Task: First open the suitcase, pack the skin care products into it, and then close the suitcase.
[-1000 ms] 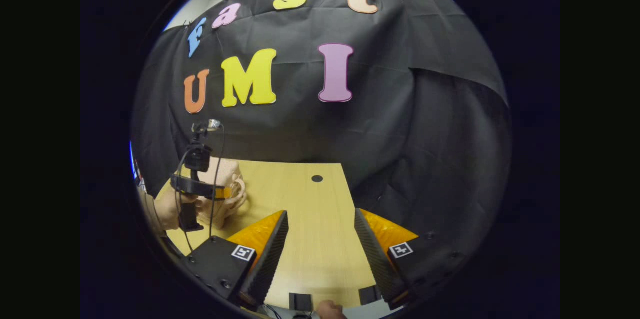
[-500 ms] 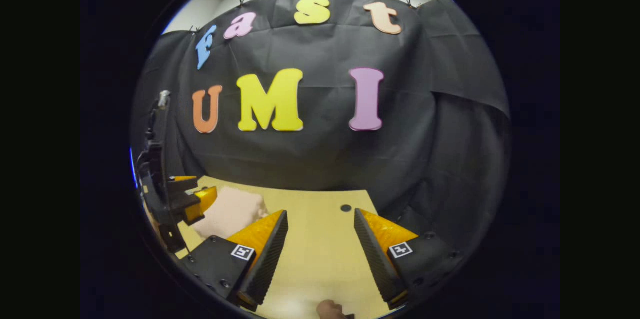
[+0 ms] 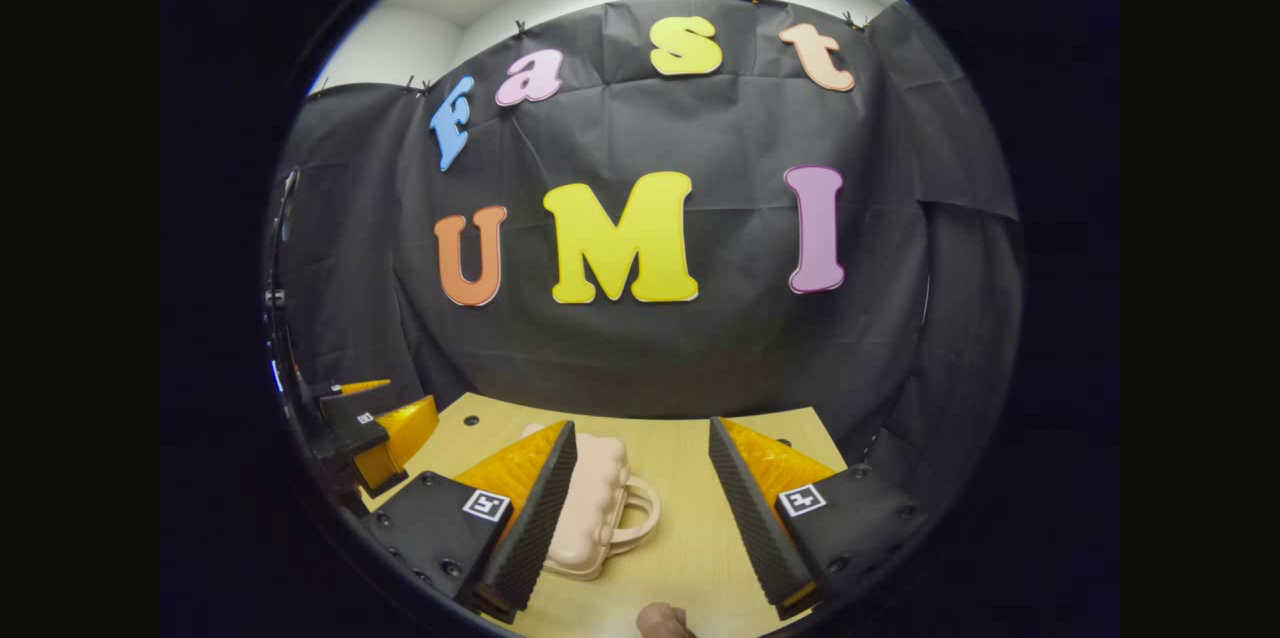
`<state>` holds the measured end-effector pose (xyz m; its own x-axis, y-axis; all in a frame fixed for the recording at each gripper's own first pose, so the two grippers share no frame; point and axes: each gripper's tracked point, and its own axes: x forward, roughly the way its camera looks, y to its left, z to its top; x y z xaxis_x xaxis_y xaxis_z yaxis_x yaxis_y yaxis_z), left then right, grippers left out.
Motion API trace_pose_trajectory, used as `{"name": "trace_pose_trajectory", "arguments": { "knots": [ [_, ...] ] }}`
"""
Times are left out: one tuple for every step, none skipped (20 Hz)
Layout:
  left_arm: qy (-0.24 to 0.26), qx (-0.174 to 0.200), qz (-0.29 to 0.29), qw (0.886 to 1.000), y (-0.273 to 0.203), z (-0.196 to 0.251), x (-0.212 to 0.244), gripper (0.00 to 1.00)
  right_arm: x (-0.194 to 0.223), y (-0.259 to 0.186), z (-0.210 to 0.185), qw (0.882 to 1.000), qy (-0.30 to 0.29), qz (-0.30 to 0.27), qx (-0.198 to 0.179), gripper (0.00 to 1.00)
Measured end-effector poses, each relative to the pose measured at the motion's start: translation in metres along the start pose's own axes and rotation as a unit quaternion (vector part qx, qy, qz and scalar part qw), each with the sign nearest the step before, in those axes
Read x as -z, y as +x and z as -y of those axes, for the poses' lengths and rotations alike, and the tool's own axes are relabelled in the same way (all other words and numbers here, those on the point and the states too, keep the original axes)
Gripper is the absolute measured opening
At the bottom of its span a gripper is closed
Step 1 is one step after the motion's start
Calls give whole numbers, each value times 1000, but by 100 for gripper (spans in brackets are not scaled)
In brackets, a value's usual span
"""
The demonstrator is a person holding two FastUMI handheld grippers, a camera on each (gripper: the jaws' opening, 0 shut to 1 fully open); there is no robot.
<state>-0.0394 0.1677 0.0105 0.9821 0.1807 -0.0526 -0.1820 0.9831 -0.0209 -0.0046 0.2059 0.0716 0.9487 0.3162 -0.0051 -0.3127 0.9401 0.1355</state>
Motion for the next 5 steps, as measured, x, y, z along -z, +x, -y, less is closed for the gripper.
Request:
{"name": "trace_pose_trajectory", "arguments": {
  "knots": [
    [-5,0,2,1000,-2,-4,4,98,0,2,-7,1000,-9,4,-2,76],
    [-6,3,-6,1000,-2,-7,12,98,4,5,-11,1000,-14,-1,2,79],
    [2,-2,-21,1000,-4,-13,23,98,8,6,-17,1000,-17,-8,2,79],
    [14,-12,-26,999,-6,-24,27,98,10,6,-26,1000,-23,-11,-3,79],
    [20,-16,-20,999,-8,-32,26,99,11,6,-34,999,-32,-11,-8,79]
  ]
}}
